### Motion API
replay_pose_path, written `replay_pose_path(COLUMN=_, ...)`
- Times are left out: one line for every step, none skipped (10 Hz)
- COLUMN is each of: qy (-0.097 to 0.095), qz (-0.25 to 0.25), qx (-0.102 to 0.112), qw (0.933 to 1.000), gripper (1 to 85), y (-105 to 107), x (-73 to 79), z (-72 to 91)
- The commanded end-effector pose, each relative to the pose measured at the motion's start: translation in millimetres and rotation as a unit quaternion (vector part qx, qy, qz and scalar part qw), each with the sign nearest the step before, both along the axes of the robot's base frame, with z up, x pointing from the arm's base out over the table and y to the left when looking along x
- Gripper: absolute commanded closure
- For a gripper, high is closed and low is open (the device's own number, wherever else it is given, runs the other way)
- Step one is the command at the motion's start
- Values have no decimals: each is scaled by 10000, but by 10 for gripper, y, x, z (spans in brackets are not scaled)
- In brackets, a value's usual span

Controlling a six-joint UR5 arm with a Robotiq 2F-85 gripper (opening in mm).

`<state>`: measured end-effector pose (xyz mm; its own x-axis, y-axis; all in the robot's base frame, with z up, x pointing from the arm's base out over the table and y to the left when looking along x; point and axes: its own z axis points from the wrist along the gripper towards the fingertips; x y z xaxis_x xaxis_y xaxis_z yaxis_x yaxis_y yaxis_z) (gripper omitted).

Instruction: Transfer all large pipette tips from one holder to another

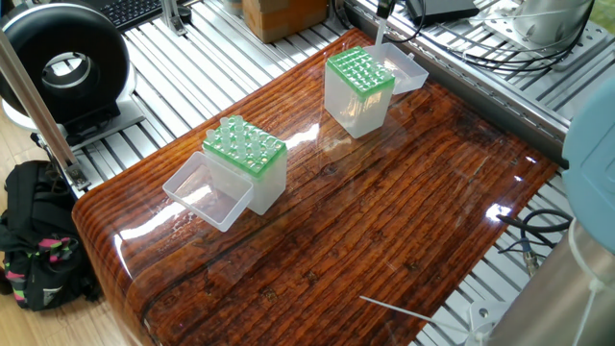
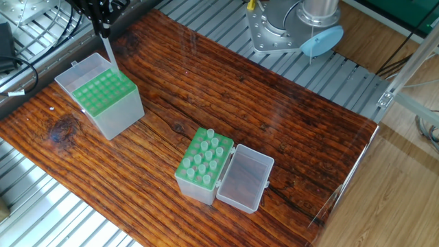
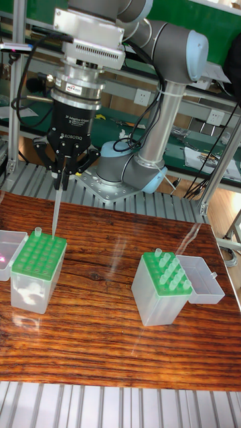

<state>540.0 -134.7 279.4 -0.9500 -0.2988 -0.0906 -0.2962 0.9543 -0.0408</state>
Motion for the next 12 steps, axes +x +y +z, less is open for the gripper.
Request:
replay_pose_path(qy=3, qz=0, qx=63, qw=10000, gripper=847, y=23, x=-11, z=-23)
replay_pose_path(qy=3, qz=0, qx=47, qw=10000, gripper=847, y=15, x=-10, z=-24)
replay_pose_path(qy=3, qz=0, qx=32, qw=10000, gripper=847, y=8, x=-9, z=-26)
replay_pose_path(qy=18, qz=0, qx=32, qw=10000, gripper=847, y=8, x=-16, z=-29)
replay_pose_path(qy=33, qz=7, qx=16, qw=10000, gripper=847, y=-5, x=-21, z=-35)
replay_pose_path(qy=34, qz=22, qx=14, qw=10000, gripper=847, y=-13, x=-17, z=-44)
replay_pose_path(qy=34, qz=22, qx=14, qw=10000, gripper=847, y=-14, x=-15, z=-46)
replay_pose_path(qy=34, qz=22, qx=22, qw=10000, gripper=847, y=-8, x=-11, z=-49)
replay_pose_path(qy=34, qz=22, qx=22, qw=10000, gripper=847, y=-8, x=-7, z=-52)
replay_pose_path(qy=34, qz=30, qx=21, qw=10000, gripper=847, y=-9, x=2, z=-60)
replay_pose_path(qy=34, qz=30, qx=21, qw=10000, gripper=847, y=-15, x=13, z=-70)
replay_pose_path(qy=34, qz=30, qx=21, qw=10000, gripper=847, y=-18, x=22, z=-80)
